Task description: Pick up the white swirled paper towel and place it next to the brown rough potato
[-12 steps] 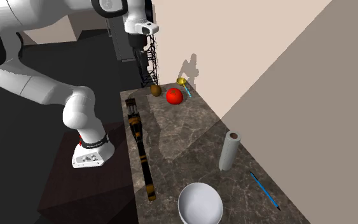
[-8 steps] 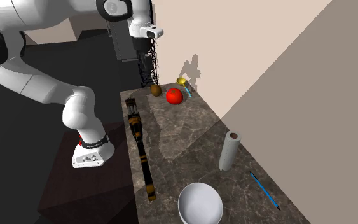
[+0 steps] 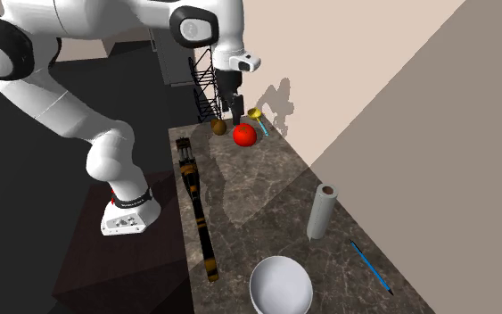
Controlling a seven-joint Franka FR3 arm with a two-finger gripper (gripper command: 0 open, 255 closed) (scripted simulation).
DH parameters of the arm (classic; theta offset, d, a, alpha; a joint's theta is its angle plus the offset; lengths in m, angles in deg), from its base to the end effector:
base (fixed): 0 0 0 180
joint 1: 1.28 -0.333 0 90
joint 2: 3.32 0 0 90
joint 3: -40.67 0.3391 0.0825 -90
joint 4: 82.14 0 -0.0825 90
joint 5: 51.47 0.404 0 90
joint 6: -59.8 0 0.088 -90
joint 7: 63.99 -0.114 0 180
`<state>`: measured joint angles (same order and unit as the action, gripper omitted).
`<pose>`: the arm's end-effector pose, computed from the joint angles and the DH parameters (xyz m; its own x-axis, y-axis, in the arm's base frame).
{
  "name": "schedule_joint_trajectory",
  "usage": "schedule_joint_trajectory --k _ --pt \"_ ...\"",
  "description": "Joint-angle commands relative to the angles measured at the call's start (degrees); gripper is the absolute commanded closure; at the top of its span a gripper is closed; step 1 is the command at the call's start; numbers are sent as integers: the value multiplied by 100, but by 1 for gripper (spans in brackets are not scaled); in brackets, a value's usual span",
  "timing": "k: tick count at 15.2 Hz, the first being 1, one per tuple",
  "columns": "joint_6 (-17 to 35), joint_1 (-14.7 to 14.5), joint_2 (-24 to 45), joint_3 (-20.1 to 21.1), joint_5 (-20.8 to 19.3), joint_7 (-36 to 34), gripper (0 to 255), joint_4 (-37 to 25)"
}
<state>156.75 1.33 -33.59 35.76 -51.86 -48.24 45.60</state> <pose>0.3948 -0.0589 0.5810 0.9878 0.1557 -0.0004 0.1556 -0.9871 -0.0379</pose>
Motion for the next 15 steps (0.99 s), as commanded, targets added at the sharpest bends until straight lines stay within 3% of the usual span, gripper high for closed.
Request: schedule_joint_trajectory --k 1,8,15 --pt "203 62 349 -165 -62 192 0 -152" --pt "761 217 1633 -622 -65 752 0 -889" --pt "1063 415 3043 -982 188 1338 0 -1977"
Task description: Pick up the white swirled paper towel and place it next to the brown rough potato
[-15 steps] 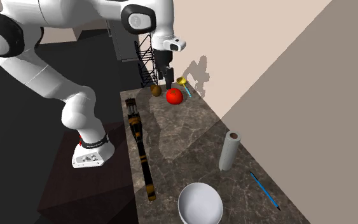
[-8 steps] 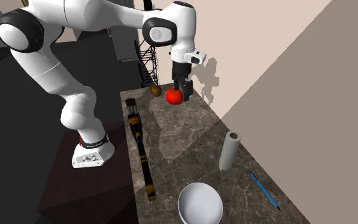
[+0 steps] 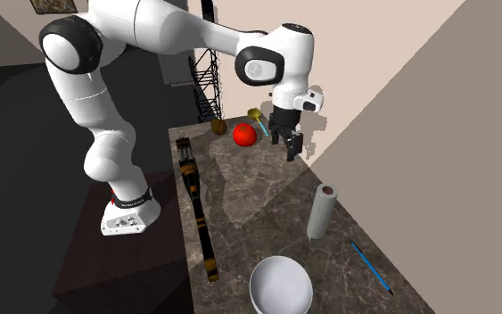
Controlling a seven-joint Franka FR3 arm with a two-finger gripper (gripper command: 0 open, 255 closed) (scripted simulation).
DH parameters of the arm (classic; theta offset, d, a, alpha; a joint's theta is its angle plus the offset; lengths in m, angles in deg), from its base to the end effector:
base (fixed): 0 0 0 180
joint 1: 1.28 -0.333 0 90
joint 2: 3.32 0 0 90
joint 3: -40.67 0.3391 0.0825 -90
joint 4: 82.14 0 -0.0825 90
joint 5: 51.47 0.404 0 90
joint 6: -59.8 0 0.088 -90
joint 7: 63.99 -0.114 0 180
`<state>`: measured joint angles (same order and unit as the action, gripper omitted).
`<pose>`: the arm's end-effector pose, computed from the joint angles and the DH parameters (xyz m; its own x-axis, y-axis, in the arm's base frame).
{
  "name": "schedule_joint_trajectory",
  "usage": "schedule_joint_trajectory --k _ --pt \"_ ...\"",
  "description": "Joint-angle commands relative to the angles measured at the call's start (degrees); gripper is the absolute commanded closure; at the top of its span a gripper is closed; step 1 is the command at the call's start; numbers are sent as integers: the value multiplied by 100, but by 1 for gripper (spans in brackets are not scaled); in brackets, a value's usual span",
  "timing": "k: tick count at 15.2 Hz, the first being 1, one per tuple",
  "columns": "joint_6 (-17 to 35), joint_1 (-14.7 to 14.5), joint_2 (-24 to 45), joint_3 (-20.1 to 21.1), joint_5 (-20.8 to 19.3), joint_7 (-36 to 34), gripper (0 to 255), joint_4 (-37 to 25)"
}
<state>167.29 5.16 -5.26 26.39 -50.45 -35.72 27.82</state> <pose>0.5311 -0.2009 0.5128 0.9920 0.1261 0.0028 0.1262 -0.9916 -0.0272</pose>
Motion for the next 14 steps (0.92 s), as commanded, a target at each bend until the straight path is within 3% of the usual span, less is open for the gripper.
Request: schedule_joint_trajectory --k 1,8,13,14 --pt "26 72 422 -84 102 168 0 -387" --pt "-54 461 1985 -241 545 691 0 -1973" --pt "-384 876 3244 -235 859 939 0 -3532" --pt "-310 874 3250 -228 860 942 0 -3464"
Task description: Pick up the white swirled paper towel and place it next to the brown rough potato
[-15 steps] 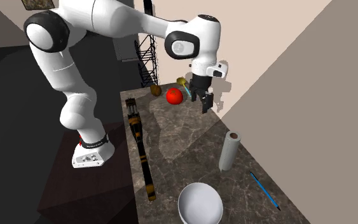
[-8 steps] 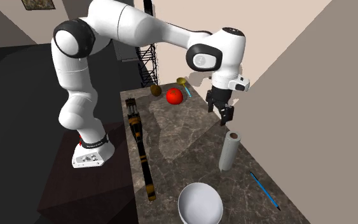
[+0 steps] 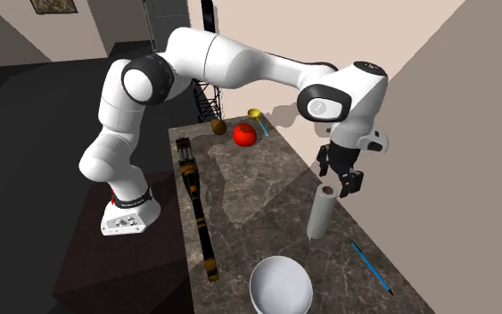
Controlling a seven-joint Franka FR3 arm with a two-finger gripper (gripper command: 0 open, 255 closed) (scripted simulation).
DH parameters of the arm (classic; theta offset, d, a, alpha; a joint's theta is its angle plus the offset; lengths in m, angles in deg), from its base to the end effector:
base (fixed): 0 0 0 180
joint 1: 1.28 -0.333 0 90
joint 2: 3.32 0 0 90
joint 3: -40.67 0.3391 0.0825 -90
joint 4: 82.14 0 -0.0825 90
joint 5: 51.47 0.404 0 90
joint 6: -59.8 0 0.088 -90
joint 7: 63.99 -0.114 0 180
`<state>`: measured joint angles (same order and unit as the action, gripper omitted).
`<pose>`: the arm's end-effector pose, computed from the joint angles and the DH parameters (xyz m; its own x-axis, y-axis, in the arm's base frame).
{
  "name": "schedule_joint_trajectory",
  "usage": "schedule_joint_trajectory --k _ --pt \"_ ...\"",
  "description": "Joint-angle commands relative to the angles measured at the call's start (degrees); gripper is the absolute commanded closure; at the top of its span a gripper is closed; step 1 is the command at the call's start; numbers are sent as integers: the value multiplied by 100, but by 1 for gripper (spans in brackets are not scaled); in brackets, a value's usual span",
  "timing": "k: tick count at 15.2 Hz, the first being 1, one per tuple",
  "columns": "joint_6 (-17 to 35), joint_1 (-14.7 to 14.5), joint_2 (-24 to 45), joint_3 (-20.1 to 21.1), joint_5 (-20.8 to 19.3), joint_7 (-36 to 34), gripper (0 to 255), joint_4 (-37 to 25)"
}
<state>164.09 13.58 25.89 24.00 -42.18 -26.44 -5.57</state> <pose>0.6525 -0.3331 0.4531 0.9951 0.0991 0.0058 0.0992 -0.9949 -0.0163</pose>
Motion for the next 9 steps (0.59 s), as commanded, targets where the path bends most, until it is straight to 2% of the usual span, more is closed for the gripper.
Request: schedule_joint_trajectory --k 1,6,9 --pt "83 28 142 15 36 18 0 -58" --pt "434 8 198 31 60 42 0 241" --pt "474 7 207 33 64 45 0 272"
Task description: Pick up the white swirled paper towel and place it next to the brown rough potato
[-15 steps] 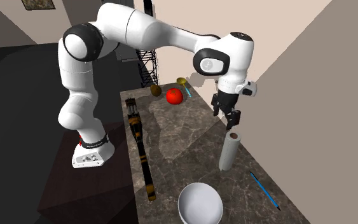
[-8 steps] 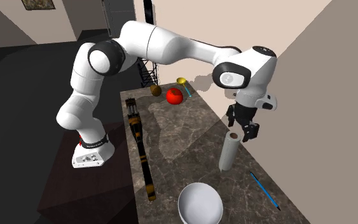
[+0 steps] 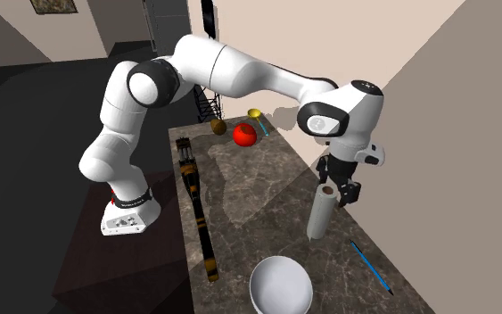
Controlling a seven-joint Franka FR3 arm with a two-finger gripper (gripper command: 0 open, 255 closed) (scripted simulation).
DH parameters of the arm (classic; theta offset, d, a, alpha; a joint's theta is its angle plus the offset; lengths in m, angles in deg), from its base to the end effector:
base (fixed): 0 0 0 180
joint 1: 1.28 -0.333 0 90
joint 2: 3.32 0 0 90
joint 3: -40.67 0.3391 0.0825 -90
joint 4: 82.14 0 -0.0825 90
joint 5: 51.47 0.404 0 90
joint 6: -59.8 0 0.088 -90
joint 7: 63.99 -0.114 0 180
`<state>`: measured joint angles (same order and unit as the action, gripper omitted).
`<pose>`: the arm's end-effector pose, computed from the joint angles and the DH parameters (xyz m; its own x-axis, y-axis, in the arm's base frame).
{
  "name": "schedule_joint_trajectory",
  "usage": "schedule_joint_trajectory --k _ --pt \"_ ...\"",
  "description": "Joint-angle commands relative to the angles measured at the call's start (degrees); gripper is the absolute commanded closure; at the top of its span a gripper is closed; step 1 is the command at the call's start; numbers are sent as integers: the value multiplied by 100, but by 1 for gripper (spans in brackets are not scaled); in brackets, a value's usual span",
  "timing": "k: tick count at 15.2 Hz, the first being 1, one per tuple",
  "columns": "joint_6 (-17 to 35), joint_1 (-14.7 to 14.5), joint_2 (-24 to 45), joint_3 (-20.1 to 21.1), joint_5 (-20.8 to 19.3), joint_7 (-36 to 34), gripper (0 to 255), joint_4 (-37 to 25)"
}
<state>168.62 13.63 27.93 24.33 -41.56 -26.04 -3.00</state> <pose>0.6577 -0.3352 0.4119 0.9950 0.0993 0.0060 0.0994 -0.9949 -0.0167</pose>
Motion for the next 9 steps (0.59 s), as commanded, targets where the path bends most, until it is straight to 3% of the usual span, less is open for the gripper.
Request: schedule_joint_trajectory --k 1,6,7,9 --pt "20 2 3 0 2 5 0 15" --pt "19 2 3 0 2 5 0 14" --pt "19 2 3 0 2 5 255 14" --pt "19 2 4 0 2 4 255 13"
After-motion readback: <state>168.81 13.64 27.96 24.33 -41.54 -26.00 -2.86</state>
